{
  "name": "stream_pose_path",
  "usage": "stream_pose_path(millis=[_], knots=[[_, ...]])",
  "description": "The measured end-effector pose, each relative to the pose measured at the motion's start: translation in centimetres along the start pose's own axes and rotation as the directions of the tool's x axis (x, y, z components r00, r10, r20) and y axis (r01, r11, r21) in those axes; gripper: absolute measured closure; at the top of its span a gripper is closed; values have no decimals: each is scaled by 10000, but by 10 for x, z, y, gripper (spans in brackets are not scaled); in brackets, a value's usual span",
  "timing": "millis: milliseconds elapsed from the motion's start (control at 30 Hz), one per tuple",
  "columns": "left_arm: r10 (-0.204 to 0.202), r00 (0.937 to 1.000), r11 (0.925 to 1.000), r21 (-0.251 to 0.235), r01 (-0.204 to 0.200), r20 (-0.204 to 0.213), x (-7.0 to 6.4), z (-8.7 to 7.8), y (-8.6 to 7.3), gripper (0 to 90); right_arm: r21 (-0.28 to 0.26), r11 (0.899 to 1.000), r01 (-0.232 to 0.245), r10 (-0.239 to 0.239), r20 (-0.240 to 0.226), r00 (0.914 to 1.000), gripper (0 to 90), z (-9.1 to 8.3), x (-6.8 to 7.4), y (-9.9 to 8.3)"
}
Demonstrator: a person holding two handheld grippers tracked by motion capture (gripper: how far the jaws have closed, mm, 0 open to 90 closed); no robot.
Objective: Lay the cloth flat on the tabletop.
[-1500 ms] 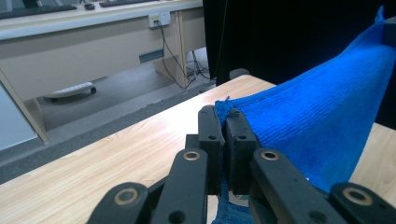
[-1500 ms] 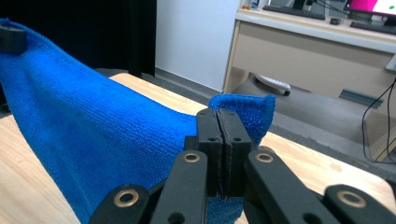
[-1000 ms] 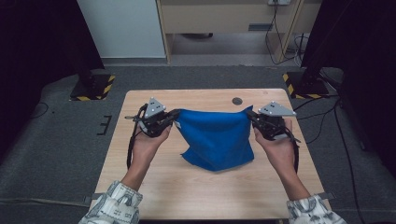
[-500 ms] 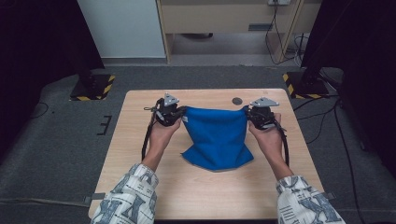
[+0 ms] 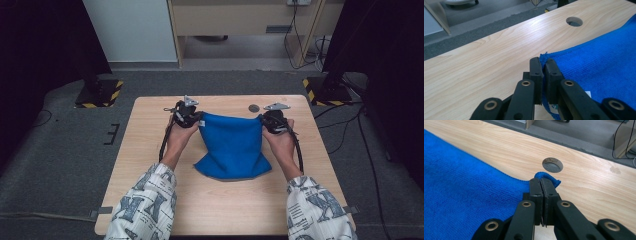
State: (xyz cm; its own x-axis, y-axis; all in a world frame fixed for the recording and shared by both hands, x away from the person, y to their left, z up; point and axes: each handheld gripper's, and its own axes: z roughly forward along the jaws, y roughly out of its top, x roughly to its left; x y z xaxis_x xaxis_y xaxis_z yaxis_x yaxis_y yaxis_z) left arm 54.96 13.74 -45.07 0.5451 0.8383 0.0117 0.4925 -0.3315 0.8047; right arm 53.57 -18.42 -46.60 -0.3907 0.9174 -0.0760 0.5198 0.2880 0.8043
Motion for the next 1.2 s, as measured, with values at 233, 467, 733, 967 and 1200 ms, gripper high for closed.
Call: stream_pose_path(millis=[233, 467, 733, 967, 1200], knots=[[-267, 9992, 9996, -40, 266, -291, 9, 19, 1, 597, -12, 9989, -468, 468, 110, 9988, 523, 22, -12, 1], [-158, 9998, 9996, -222, 159, 72, 4, 5, 3, 447, -356, 9992, -161, 173, 336, 9993, 353, 9, -14, 2], [212, 9990, 9993, -313, -199, 387, -16, -30, -14, 395, -130, 9999, -3, -2, -381, 9993, 286, -22, -13, -19], [506, 9954, 9979, -434, -471, 814, -26, -49, -38, 308, -181, 9994, 304, -319, -864, 9957, 463, -42, -6, -41], [591, 9927, 9970, -568, -534, 1047, -33, -62, -69, 340, -379, 9985, 390, -434, -1233, 9914, 583, -62, 1, -58]])
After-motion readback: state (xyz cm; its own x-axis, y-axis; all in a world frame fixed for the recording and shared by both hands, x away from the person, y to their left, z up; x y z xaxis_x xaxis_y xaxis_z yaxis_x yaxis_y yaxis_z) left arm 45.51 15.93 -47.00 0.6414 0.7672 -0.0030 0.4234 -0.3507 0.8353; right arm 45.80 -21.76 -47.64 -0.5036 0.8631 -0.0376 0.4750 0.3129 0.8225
